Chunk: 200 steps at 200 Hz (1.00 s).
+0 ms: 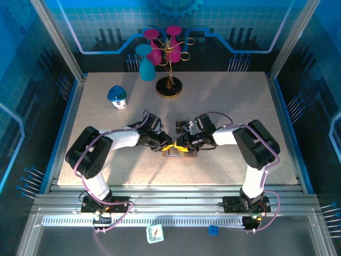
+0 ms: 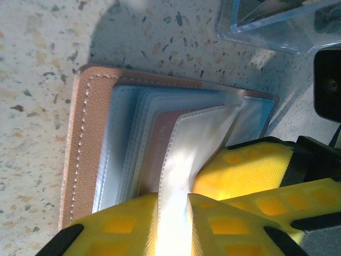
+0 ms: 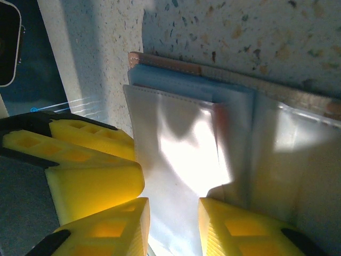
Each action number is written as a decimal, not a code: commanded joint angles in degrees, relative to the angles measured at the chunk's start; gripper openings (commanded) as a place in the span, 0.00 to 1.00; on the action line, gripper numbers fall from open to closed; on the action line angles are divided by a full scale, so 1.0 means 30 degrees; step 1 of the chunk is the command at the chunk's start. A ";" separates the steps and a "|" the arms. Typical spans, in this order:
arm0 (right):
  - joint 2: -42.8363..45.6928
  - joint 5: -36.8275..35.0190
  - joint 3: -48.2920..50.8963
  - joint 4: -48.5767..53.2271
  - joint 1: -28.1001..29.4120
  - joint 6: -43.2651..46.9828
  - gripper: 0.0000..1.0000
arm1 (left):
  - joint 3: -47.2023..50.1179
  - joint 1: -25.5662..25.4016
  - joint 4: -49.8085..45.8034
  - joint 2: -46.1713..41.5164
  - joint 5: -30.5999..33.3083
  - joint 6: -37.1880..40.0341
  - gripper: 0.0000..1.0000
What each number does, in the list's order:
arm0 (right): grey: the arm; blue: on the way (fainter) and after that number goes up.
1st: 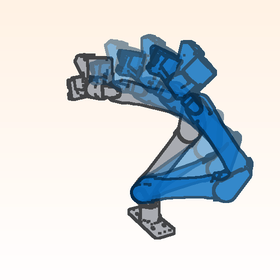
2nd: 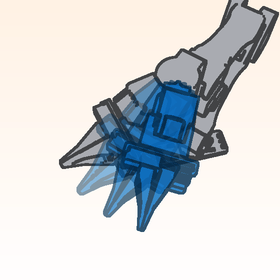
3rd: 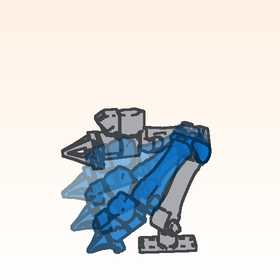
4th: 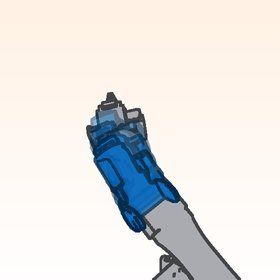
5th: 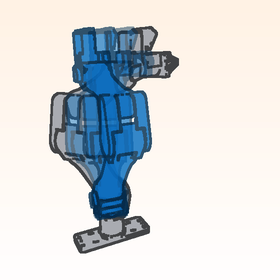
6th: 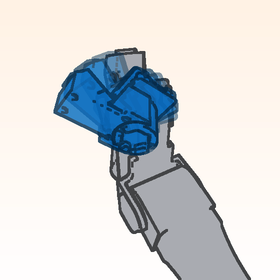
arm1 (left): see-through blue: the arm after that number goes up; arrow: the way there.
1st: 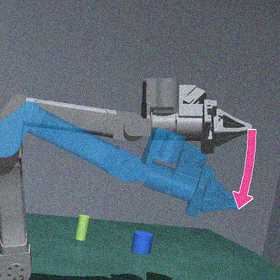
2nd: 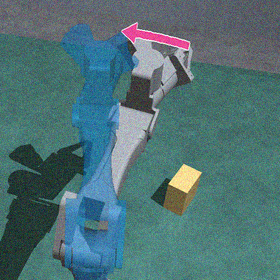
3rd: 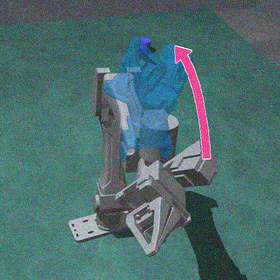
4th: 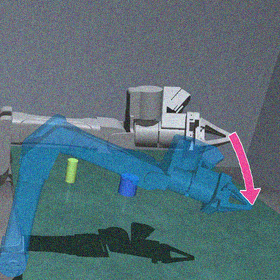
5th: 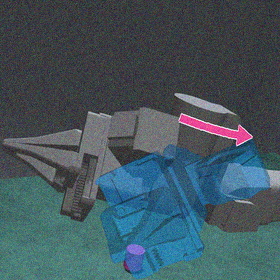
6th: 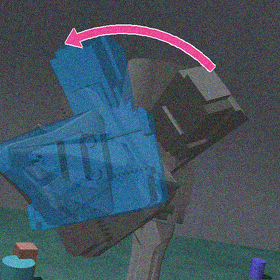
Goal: Take the credit cards out of the card holder
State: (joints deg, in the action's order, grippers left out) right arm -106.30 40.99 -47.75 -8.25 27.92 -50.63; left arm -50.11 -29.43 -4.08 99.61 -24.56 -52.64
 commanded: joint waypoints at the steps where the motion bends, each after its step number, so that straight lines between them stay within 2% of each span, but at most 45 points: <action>1: 0.0764 -0.0116 0.0534 0.0591 -0.0254 -0.0327 0.31 | -0.0103 -0.0150 0.0077 0.0208 -0.0534 -0.0221 0.21; 45: 0.2330 -0.0296 0.0345 0.1067 -0.0427 -0.0454 0.31 | -0.0603 -0.0140 -0.0683 0.0137 -0.0464 0.0240 0.24; 123: 0.4638 -0.1243 -0.0571 0.4787 -0.1292 0.1272 0.32 | -0.1775 -0.0200 -0.1205 0.0308 -0.0979 0.0643 0.28; 179: 0.5523 -0.1332 -0.0179 0.5346 -0.1923 0.1494 0.32 | -0.2847 -0.0797 -0.0982 0.0969 -0.1415 0.0500 0.40; 200: 0.5929 -0.1369 -0.0194 0.5818 -0.2126 0.1726 0.32 | -0.3275 -0.1024 -0.0897 0.1323 -0.1474 0.0449 0.49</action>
State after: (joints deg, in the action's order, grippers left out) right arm -91.09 37.32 -48.38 6.15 22.85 -47.16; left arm -57.56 -31.55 -6.09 101.91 -27.00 -52.07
